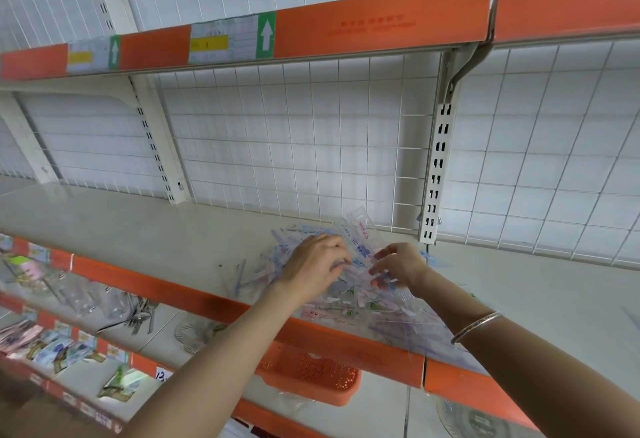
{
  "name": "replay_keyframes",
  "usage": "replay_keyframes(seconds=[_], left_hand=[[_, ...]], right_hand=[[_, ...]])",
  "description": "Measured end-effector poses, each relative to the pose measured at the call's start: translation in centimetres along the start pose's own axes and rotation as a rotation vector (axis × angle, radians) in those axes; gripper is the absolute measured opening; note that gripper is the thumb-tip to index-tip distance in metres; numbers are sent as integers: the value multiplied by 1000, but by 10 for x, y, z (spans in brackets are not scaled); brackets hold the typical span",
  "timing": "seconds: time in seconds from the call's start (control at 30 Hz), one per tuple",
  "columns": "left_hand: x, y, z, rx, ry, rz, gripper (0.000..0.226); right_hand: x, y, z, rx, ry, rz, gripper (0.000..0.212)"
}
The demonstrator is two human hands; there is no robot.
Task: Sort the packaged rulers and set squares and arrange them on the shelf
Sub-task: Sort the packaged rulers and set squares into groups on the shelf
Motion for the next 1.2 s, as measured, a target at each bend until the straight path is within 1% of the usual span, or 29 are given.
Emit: replay_keyframes(seconds=[0.1,0.23,0.37,0.5,0.57,0.7,0.77,0.83,0.9,1.0,1.1,1.2], left_hand=[[7,6,-6,68,-20,-68,10],[17,13,-11,193,-12,-124,20],[23,18,-15,283,17,-103,21],[25,24,-17,345,51,12,24],[28,25,-17,363,52,32,25],[39,22,-17,406,-40,-26,12],[45,18,-18,405,-70,-61,13],[50,12,-19,397,-85,-68,16],[54,2,-19,357,-111,-62,17],[59,-11,-15,262,-161,-46,7],[56,-13,-11,196,-164,-8,20],[46,-10,-5,160,-163,-23,26]], right_hand=[[0,2,0,-7,2,-18,32],[1,7,0,-4,2,-51,29],[2,19,-1,35,-12,-87,21],[4,33,-2,75,-22,-134,17],[6,39,-2,86,-33,-163,16],[6,40,1,45,-54,-241,16],[6,35,4,11,-83,-298,17],[5,27,7,-18,-104,-347,23],[3,19,10,-43,-104,-406,23],[2,12,12,-62,-92,-461,22],[2,9,12,-103,-71,-406,8],[5,10,8,-106,-74,-389,20]])
Point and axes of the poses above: each hand's wrist, its own z-axis away from the middle knuckle, its own y-axis out of the back of the hand, x = y × z, the point moved 7 cm from there along -z, towards the middle knuckle, and after that the axes turned 4 degrees about x, right-handed, at the moved point
